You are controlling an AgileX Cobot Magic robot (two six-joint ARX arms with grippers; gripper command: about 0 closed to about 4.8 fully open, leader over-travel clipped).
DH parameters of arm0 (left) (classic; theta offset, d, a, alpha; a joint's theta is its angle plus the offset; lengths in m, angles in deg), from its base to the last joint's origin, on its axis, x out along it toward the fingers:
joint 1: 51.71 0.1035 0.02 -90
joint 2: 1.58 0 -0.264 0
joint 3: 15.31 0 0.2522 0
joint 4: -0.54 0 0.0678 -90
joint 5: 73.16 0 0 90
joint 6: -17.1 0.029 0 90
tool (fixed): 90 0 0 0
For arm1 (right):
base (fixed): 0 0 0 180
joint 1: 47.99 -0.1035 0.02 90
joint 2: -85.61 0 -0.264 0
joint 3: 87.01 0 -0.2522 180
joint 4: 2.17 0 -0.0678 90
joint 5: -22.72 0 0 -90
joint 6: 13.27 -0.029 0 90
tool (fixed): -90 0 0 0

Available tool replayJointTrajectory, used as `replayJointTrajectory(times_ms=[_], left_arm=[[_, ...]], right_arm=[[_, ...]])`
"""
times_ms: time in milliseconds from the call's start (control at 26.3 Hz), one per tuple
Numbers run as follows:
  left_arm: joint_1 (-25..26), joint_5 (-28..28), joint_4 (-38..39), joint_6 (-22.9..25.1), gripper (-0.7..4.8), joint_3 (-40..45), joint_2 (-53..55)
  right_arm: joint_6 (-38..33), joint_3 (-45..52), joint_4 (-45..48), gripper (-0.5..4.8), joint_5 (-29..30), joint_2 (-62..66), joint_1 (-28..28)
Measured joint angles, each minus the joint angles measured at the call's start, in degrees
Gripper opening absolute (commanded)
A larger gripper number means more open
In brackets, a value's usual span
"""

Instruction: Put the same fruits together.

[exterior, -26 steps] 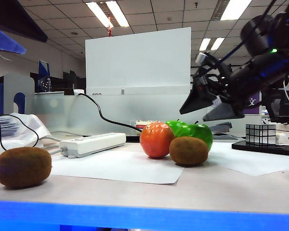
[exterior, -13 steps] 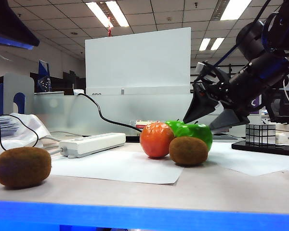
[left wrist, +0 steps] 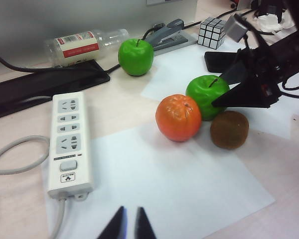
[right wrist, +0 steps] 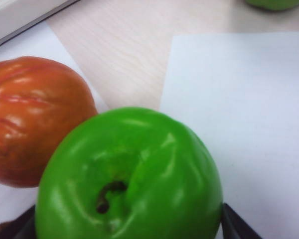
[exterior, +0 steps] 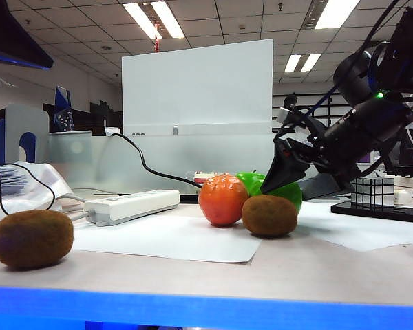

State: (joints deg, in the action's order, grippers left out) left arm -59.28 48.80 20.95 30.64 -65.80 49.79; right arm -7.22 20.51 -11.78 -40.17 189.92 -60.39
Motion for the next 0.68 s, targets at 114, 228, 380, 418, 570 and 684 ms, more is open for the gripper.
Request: replayJointTrajectory(times_ms=[114,228,380,418,570,684], left_arm=[[0.00,0.02,0.00,0.00,0.43,0.00,0.00],[0.00,0.02,0.00,0.00,0.43,0.00,0.00],[0.00,0.02,0.00,0.00,0.43,0.00,0.00],[0.00,0.02,0.00,0.00,0.43,0.00,0.00],[0.00,0.02,-0.02,0.00,0.43,0.00,0.00],[0.00,0.00,-0.04,-0.02,0.44,0.00,0.00]], right_arm=[[-0.24,-0.31,1.29,4.79,1.07,1.09,-0.02],[-0.35,-0.28,2.29,4.79,1.31,1.38,-0.02],[-0.44,-0.26,3.15,4.79,1.31,1.60,-0.04],[-0.44,-0.26,3.30,4.79,1.31,1.62,-0.04],[-0.50,-0.26,3.34,2.93,1.40,1.64,-0.07],[-0.28,-0.26,3.52,1.47,1.66,1.66,-0.07]])
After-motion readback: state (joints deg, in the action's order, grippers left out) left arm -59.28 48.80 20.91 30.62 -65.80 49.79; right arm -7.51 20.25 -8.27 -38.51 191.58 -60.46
